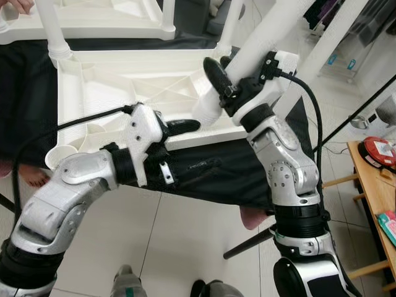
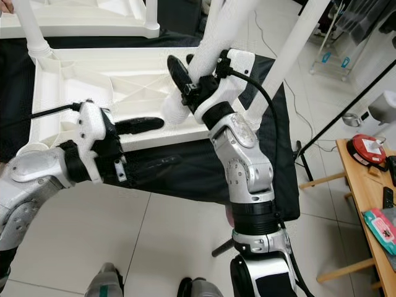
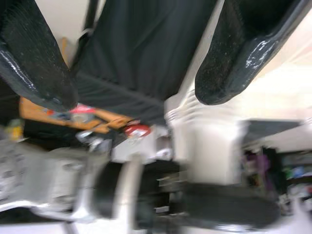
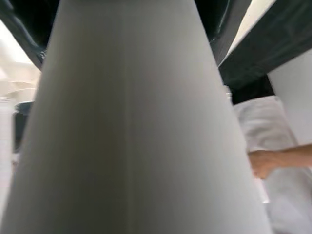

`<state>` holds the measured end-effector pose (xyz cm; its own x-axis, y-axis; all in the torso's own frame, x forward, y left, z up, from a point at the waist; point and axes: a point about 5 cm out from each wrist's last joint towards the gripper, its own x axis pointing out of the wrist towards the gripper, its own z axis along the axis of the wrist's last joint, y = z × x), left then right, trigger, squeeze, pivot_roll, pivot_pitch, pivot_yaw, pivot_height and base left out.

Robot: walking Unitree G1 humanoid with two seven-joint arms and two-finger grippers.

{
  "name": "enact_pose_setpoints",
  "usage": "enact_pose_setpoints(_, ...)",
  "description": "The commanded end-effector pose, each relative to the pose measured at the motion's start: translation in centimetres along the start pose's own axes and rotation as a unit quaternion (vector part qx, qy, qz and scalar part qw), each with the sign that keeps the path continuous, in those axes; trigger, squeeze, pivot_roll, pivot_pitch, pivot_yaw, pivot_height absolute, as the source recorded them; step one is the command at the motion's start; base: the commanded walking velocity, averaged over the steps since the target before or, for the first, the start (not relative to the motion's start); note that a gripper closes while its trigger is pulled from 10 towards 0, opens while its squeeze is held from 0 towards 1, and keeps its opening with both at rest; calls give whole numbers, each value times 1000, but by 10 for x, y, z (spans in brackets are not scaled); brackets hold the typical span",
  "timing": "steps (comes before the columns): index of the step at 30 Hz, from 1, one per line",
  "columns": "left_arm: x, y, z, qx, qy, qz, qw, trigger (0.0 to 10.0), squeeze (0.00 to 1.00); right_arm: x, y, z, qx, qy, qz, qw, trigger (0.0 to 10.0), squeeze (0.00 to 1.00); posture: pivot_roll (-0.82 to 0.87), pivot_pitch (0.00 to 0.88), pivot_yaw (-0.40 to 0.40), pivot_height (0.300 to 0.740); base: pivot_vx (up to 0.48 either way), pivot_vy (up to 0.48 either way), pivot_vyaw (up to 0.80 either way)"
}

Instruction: Building children table

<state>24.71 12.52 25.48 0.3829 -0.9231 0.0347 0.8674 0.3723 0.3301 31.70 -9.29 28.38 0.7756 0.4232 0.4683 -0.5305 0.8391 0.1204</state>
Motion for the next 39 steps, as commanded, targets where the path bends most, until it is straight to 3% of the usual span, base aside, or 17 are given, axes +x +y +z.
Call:
enact_pose_setpoints(1, -8, 10, -8, 0, 29, 44, 999, 10000, 0, -6, -3, 0, -12, -3, -12, 1000, 10000, 0, 217, 120, -94, 740, 0, 0, 0)
enact_pose_setpoints(3, -35, 57, -33, 1, 126, 227, 966, 10000, 0, -19, -2, -8, -23, 8, -25, 999, 10000, 0, 217, 119, -90, 740, 0, 0, 0)
enact_pose_setpoints(10, -64, 87, -45, -11, 176, 354, 919, 10000, 0, -27, 1, -13, -25, 14, -30, 999, 10000, 0, 214, 118, -88, 740, 0, 0, 0)
enact_pose_setpoints(11, -90, 104, -49, -11, 200, 431, 880, 10000, 0, -31, 3, -15, -23, 17, -35, 999, 10000, 0, 213, 119, -88, 740, 0, 0, 0)
enact_pose_setpoints(12, -90, 104, -49, -11, 200, 431, 880, 10000, 0, -31, 3, -15, -23, 17, -35, 999, 10000, 0, 213, 119, -88, 740, 0, 0, 0)
enact_pose_setpoints(13, -113, 115, -51, -5, 219, 491, 843, 10000, 0, -33, 5, -17, -21, 18, -38, 999, 10000, 0, 213, 119, -88, 740, 0, 0, 0)
enact_pose_setpoints(15, -113, 115, -51, -5, 219, 491, 843, 10000, 0, -33, 5, -17, -21, 18, -38, 999, 10000, 0, 213, 119, -88, 740, 0, 0, 0)
enact_pose_setpoints(17, -153, 127, -52, 8, 245, 579, 778, 10000, 0, -35, 9, -20, -23, 18, -36, 999, 10000, 0, 217, 125, -88, 740, 0, 0, 0)
enact_pose_setpoints(18, -153, 127, -52, 8, 245, 579, 778, 10000, 0, -35, 9, -20, -23, 18, -36, 999, 10000, 0, 217, 125, -88, 740, 0, 0, 0)
enact_pose_setpoints(19, -175, 129, -55, 31, 276, 619, 734, 10000, 0, -35, 11, -20, -24, 16, -36, 999, 10000, 0, 222, 128, -86, 740, 0, 0, 0)
enact_pose_setpoints(21, -175, 129, -55, 31, 276, 619, 734, 10000, 0, -35, 11, -20, -24, 16, -36, 999, 10000, 0, 222, 128, -86, 740, 0, 0, 0)
enact_pose_setpoints(23, -205, 126, -67, 57, 338, 655, 673, 10000, 0, -35, 11, -19, -25, 14, -38, 999, 10000, 0, 222, 128, -86, 740, 0, 0, 0)
enact_pose_setpoints(29, -203, 110, -98, 34, 394, 605, 691, 10000, 0, -36, 12, -19, -23, 15, -40, 999, 10000, 0, 225, 136, -87, 740, 0, 0, 0)
enact_pose_setpoints(31, -179, 98, -111, 19, 395, 546, 739, 10000, 0, -35, 13, -20, -23, 16, -39, 999, 10000, 0, 225, 136, -87, 740, 0, 0, 0)
enact_pose_setpoints(33, -179, 98, -111, 19, 395, 546, 739, 10000, 0, -35, 13, -20, -23, 16, -39, 999, 10000, 0, 225, 136, -87, 740, 0, 0, 0)
enact_pose_setpoints(36, -141, 91, -113, 3, 352, 501, 791, 10000, 0, -35, 13, -20, -24, 15, -39, 999, 10000, 0, 222, 136, -88, 740, 0, 0, 0)
enact_pose_setpoints(39, -131, 91, -110, 1, 337, 492, 803, 10000, 0, -34, 13, -20, -23, 15, -39, 999, 10000, 0, 219, 135, -86, 740, 0, 0, 0)
